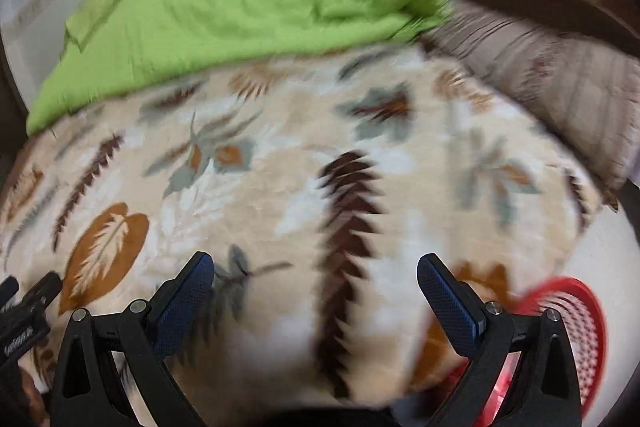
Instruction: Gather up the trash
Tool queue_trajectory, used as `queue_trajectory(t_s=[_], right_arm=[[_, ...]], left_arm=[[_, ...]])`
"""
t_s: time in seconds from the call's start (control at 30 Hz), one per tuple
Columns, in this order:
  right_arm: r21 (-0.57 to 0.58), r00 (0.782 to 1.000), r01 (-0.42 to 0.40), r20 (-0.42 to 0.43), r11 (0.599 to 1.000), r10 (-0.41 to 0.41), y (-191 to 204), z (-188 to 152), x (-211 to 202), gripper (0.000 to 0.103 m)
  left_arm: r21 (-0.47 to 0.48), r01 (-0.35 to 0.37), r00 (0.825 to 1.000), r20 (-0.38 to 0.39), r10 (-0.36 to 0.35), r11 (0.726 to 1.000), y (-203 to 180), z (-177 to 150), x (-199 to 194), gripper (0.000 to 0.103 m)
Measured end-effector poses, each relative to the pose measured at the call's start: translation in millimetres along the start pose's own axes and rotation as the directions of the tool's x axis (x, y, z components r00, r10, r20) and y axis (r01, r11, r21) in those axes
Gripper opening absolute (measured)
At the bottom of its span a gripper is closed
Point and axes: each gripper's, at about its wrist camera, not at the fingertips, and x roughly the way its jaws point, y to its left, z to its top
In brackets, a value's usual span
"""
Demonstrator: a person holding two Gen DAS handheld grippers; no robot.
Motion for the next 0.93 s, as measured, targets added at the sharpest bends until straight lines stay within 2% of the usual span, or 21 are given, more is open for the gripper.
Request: queue_trajectory(t_s=[0.07,0.13,0.2,0.3,0.37,0.5,0.6,0.7,0.77,0.93], right_arm=[[-0.014,0.995,-0.044,-0.093,0.999,0.043,20.1,15.7,36.9,0.103],[-0.022,0.992,-0.042,-0.123,0.999,0.039,33.7,26.1,60.7,0.103],[-0.036,0.992,-0.041,-0.121,0.998,0.037,48.9,36.7,83.5,0.103],[-0.060,0.997,-0.018,-0.075,0.998,0.014,64.4,44.2,103.6,0.103],[-0.090,0.997,0.007,-0.075,0.996,-0.014,70.7,44.6,117.6,0.103],[-0.085,0.999,-0.003,-0.054,0.996,-0.002,70.1,46.5,120.0,0.103],[-0.081,1.000,-0.003,0.009,0.997,0.003,70.3,39.2,118.3,0.103],[-0.078,1.000,-0.007,0.005,0.997,0.008,70.1,40.8,119.3,0.103],[-0.079,1.000,-0.006,0.004,0.997,0.007,70.2,40.9,119.6,0.103],[-0.078,1.000,-0.007,0.004,0.997,0.007,70.3,40.7,119.4,0.103]], left_arm=[[-0.040,-0.004,0.999,-0.046,0.002,0.999,8.8,2.7,17.6,0.102],[-0.057,-0.005,0.997,-0.077,0.001,0.998,9.7,6.2,30.3,0.102],[-0.068,-0.009,0.995,-0.096,0.003,0.998,9.5,8.9,40.9,0.102],[-0.043,-0.040,0.997,-0.062,0.037,0.998,0.9,11.4,43.5,0.102],[-0.034,-0.048,0.998,-0.042,0.047,0.998,-4.3,10.9,44.1,0.103],[-0.026,-0.044,0.999,-0.002,0.044,0.999,-6.9,9.2,44.2,0.103],[-0.035,-0.035,0.999,0.006,0.035,0.999,-9.0,5.0,39.4,0.103],[-0.032,-0.032,0.999,0.012,0.032,0.999,-9.2,-1.3,34.2,0.103],[-0.035,-0.023,1.000,0.007,0.023,0.999,-5.0,8.7,42.3,0.103],[-0.030,-0.021,1.000,0.010,0.022,0.999,-10.7,6.9,38.5,0.103]])
